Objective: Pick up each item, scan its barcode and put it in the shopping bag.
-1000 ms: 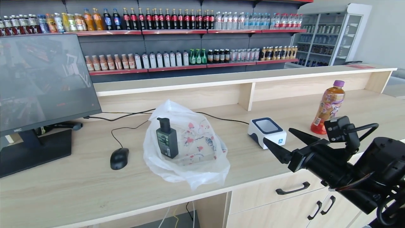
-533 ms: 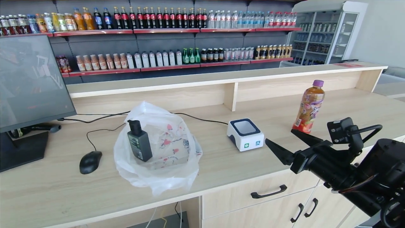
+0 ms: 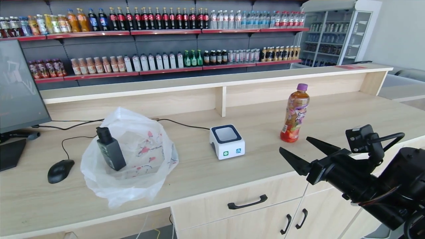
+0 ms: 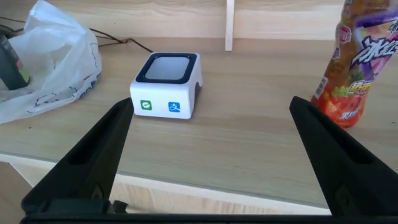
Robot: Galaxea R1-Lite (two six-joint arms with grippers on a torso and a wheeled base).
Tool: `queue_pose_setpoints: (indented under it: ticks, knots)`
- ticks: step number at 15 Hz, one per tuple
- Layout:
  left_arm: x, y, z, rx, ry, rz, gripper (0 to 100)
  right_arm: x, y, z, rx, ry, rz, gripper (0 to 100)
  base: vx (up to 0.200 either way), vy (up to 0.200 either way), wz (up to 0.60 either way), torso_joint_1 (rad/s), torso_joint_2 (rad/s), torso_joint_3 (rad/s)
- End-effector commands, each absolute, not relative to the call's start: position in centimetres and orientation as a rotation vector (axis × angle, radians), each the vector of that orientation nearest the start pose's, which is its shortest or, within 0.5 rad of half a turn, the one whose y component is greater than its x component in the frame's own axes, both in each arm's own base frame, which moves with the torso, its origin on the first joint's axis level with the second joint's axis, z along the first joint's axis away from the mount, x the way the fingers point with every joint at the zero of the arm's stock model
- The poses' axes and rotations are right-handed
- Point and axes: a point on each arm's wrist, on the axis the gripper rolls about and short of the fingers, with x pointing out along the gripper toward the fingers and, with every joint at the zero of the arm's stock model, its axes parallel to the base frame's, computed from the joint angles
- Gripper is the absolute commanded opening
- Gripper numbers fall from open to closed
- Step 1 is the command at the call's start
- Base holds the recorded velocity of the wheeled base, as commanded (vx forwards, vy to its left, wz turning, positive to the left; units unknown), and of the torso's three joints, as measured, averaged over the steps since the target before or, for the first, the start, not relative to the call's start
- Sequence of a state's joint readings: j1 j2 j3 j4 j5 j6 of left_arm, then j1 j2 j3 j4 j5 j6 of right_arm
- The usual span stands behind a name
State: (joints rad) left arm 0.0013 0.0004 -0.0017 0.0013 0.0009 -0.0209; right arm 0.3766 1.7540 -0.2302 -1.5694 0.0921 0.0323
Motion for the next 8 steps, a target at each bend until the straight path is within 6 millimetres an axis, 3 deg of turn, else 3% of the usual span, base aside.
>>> queue_pose_setpoints:
  ticks: [1, 3, 8]
  knots:
    - [-2.29, 0.00, 7.57, -0.021, 0.000, 0.003, 0, 22.27, 9.05, 12.77, 0.038, -0.034, 0.470, 100, 0.000, -0.200, 0.60, 0.002, 0.01, -0.002]
    - [-2.29, 0.00, 7.57, -0.021, 0.000, 0.003, 0, 22.24, 9.04, 12.74, 0.037, -0.032, 0.470, 100, 0.000, -0.200, 0.60, 0.007, 0.01, 0.002]
    - [-2.29, 0.00, 7.57, -0.021, 0.000, 0.003, 0, 22.64, 9.11, 12.53, 0.026, -0.029, 0.467, 100, 0.000, -0.200, 0.00, 0.002, 0.00, 0.000]
